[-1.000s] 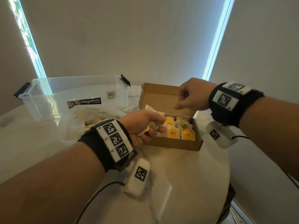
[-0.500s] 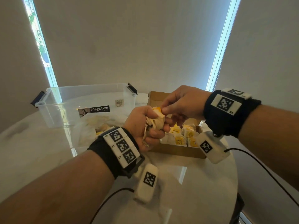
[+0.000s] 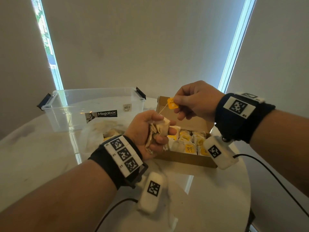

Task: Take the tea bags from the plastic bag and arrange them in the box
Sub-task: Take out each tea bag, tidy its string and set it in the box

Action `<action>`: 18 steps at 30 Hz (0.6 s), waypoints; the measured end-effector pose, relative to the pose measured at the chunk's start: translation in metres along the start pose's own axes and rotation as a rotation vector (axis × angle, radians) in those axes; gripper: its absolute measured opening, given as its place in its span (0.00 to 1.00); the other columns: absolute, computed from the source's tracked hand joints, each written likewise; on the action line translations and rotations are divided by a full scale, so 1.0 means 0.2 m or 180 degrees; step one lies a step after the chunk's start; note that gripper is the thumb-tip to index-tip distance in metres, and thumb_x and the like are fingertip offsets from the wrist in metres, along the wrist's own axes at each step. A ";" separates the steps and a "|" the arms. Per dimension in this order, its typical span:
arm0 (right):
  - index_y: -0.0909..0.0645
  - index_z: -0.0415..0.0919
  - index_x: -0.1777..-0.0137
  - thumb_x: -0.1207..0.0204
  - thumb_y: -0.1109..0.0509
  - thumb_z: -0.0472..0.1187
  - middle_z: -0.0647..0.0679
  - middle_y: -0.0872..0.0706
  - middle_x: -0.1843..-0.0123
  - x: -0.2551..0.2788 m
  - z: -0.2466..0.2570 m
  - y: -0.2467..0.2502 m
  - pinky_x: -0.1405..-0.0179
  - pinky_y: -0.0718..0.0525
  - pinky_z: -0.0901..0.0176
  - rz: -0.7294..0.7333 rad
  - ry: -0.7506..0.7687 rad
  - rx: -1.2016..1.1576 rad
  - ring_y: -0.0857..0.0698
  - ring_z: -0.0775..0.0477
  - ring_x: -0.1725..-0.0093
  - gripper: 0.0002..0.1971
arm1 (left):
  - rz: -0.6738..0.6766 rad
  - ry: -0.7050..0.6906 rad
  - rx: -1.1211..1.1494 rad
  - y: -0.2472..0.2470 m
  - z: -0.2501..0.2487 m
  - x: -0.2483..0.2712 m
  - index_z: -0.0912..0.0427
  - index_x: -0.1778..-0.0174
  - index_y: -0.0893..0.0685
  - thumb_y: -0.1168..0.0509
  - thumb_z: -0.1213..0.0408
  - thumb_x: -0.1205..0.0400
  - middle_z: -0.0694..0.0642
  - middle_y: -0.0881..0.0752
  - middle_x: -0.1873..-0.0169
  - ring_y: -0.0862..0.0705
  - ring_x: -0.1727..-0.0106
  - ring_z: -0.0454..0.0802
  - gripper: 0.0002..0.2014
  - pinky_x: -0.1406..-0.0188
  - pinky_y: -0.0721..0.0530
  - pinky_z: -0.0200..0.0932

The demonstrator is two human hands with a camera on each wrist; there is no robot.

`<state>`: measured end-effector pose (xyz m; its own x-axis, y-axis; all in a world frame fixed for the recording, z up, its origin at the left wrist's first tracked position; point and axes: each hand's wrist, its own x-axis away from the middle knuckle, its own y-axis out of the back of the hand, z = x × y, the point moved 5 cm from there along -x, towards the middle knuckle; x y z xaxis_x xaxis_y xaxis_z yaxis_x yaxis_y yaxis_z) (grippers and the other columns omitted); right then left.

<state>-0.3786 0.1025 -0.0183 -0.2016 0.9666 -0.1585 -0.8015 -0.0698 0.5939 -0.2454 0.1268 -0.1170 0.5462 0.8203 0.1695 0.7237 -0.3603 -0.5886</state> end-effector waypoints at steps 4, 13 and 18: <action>0.15 0.32 0.47 0.13 0.34 0.37 0.43 0.10 0.65 0.01 0.04 0.04 0.67 0.13 0.57 -0.0145 0.0027 -0.0507 0.12 0.47 0.69 0.08 | -0.0594 -0.0249 -0.0095 0.09 -0.06 0.00 0.59 0.55 0.21 0.32 0.43 0.21 0.51 0.21 0.71 0.30 0.84 0.40 0.20 0.91 0.35 0.31; 0.19 0.34 0.46 0.10 0.41 0.38 0.41 0.12 0.59 0.02 0.20 0.08 0.55 0.08 0.48 -0.0365 0.0130 -0.1459 0.08 0.43 0.63 0.11 | -0.0065 -0.0109 0.0010 0.09 -0.07 0.10 0.60 0.48 0.16 0.25 0.42 0.31 0.56 0.17 0.62 0.25 0.79 0.42 0.26 0.90 0.32 0.30; 0.20 0.34 0.44 0.10 0.43 0.40 0.37 0.09 0.51 0.01 0.32 0.08 0.59 0.07 0.50 -0.0335 0.0152 -0.2169 0.06 0.40 0.54 0.12 | 0.0069 0.0101 0.0527 0.08 -0.04 0.10 0.62 0.53 0.18 0.47 0.24 0.24 0.59 0.17 0.62 0.23 0.78 0.47 0.40 0.87 0.30 0.30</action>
<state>-0.3563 0.1192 0.0409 -0.1154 0.9659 -0.2319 -0.9900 -0.1308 -0.0522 -0.2188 0.1330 -0.1165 0.5759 0.7978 0.1785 0.6337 -0.2976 -0.7141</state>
